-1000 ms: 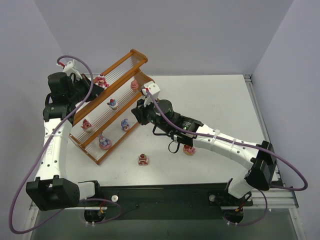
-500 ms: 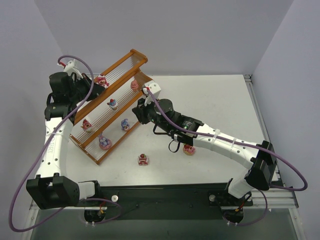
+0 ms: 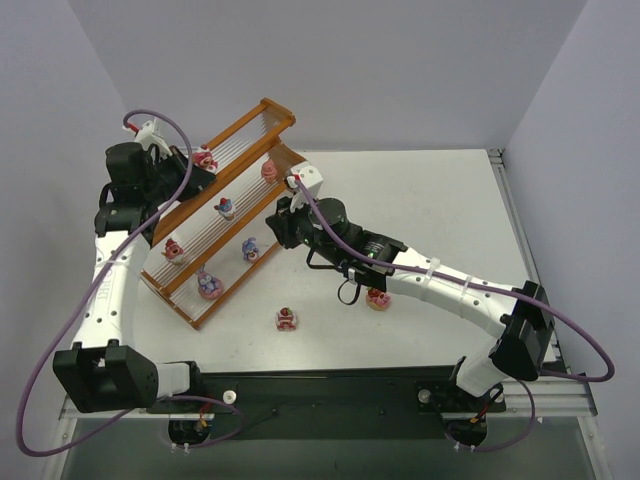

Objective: Place and organize the plastic toys onto the shelf

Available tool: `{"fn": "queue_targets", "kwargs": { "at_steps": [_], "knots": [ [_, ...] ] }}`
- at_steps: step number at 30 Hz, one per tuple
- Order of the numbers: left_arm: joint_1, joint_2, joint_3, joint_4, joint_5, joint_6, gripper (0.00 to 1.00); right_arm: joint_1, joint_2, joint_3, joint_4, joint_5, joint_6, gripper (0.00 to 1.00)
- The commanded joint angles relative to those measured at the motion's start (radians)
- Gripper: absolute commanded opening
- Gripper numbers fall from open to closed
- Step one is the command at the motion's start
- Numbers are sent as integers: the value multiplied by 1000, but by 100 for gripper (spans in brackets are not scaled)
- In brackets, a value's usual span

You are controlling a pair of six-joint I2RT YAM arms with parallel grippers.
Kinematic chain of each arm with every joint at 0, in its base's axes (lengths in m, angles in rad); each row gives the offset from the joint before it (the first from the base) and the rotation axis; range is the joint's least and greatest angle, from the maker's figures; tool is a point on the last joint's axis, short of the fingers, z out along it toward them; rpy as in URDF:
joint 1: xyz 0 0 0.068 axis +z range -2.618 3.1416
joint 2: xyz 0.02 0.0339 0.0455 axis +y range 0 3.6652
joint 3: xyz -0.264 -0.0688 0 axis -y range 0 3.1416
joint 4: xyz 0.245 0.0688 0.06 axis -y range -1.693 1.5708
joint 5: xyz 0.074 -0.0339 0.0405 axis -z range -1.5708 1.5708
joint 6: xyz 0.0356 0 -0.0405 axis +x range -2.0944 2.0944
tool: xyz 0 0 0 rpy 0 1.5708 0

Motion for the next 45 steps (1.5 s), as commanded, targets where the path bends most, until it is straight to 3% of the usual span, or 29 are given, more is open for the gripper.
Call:
{"fn": "queue_targets", "kwargs": {
  "at_steps": [1,7,10,11,12,14,15,18,22,29,32,39,40,45],
  "knots": [
    [-5,-66,8,48,22,-9,0,-7,-40,-11,49,12,9,12],
    [-7,-162,45,-4,25,-6,0,-9,-64,-21,32,12,26,14],
    [-5,-220,30,-44,33,8,21,-9,-99,-43,10,26,40,26],
    [-7,-256,17,-55,36,14,39,-9,-113,-52,1,45,46,32],
    [-7,-278,0,-78,37,30,46,-9,-125,-76,-9,59,57,42],
    [-5,-347,-75,-90,47,45,63,-9,-170,-101,-65,102,90,50],
    [-5,-373,-105,-107,56,74,83,-9,-182,-126,-89,121,106,56],
    [-20,-484,-231,-132,111,126,94,-10,-237,-193,-184,180,159,64],
    [-57,-620,-404,-122,103,104,96,-21,-311,-288,-299,213,242,70],
    [-282,-706,-581,-95,-16,30,96,-23,-382,-448,-319,202,340,72],
    [-434,-705,-651,-53,-129,-18,93,-23,-389,-486,-324,202,365,72],
    [-787,-650,-741,-10,-536,-117,88,-23,-382,-499,-330,205,387,72],
    [-812,-639,-748,-9,-612,-130,87,-23,-382,-500,-333,205,390,71],
    [-932,-545,-776,65,-716,-170,82,-24,-383,-523,-338,217,402,71]
  ]
}}
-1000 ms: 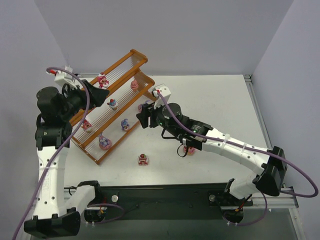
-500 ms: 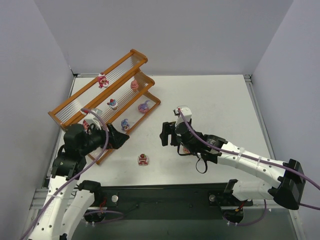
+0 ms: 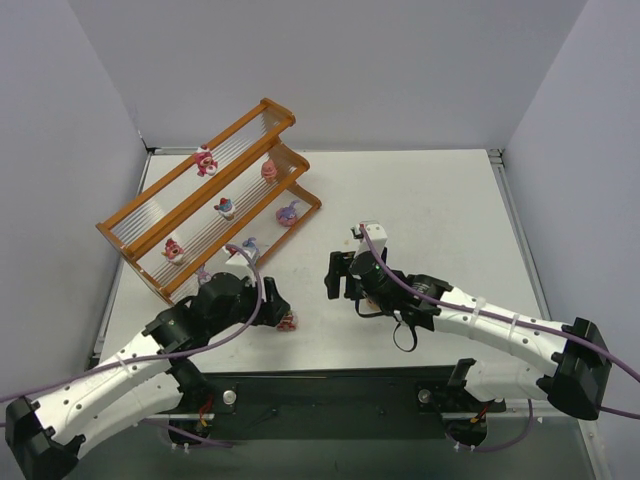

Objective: Place and organize the plastic toys onto the shelf

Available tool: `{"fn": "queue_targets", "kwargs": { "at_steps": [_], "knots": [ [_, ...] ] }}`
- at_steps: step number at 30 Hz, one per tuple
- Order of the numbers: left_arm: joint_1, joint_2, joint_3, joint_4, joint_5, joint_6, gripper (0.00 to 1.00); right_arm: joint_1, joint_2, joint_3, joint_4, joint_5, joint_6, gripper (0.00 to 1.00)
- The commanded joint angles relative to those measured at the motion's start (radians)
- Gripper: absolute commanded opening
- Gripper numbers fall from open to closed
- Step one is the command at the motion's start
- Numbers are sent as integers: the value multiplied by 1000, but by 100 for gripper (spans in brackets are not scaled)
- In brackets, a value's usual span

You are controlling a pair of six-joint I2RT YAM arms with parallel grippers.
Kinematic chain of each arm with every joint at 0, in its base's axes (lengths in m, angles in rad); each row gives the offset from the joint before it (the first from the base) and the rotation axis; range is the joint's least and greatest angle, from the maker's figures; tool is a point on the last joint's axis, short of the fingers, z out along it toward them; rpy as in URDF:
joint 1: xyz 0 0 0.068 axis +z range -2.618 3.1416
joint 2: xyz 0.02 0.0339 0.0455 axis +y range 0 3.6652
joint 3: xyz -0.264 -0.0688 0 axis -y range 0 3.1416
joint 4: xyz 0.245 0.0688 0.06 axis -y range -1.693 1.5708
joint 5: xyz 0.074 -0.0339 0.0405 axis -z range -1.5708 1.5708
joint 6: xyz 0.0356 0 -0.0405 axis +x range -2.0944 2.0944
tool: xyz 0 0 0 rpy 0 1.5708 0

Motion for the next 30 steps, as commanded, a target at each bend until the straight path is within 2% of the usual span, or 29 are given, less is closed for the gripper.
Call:
{"fn": "queue_targets", "kwargs": {
  "at_steps": [1,7,24,30],
  "knots": [
    [-93,107,-13,136,-186,-53,82,-7,-32,-26,-12,45,28,71],
    [-124,251,-32,217,-200,-46,70,-22,-78,-71,-19,54,40,71],
    [-127,342,-64,294,-231,-41,68,-48,-146,-111,-19,51,38,70],
    [-128,388,-75,325,-218,-41,62,-54,-164,-117,-20,48,40,70]
  ]
}}
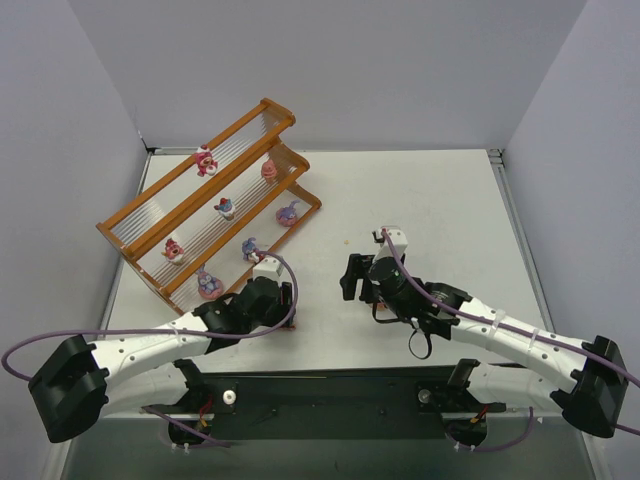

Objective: Place and organize the plastic toys onto the shelf

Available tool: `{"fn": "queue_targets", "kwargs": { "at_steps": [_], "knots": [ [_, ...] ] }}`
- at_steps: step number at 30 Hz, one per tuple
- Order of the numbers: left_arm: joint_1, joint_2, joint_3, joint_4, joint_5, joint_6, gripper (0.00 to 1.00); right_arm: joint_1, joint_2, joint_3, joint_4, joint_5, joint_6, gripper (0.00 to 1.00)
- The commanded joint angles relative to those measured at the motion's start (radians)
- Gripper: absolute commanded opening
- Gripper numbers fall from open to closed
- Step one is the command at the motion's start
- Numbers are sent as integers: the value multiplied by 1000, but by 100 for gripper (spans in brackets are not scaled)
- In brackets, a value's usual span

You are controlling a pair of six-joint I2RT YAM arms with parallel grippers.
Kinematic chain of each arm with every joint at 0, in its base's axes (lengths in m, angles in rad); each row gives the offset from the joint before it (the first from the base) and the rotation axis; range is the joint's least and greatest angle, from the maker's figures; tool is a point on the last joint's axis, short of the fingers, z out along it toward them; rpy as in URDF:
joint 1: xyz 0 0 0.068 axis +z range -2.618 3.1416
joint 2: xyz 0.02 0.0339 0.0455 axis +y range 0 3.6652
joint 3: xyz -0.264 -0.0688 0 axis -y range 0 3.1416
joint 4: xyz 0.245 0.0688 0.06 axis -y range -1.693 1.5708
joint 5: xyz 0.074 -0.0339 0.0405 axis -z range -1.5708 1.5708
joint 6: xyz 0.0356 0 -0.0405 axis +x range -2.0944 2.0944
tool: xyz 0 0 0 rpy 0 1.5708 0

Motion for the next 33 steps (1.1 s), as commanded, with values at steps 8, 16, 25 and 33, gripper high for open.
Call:
{"fn": "queue_targets", "kwargs": {
  "at_steps": [8,16,25,33],
  "knots": [
    [-4,39,23,50,-33,-2,19,-18,-64,-31,-6,29,6,69],
    [-3,-40,227,-223,-142,-4,0,-29,-66,-28,-6,24,5,68],
    [91,-96,592,-487,-128,82,0,-43,-52,-5,-2,18,0,68],
    [281,117,1032,-554,44,249,0,-52,-36,32,-9,11,-9,68]
  ]
}}
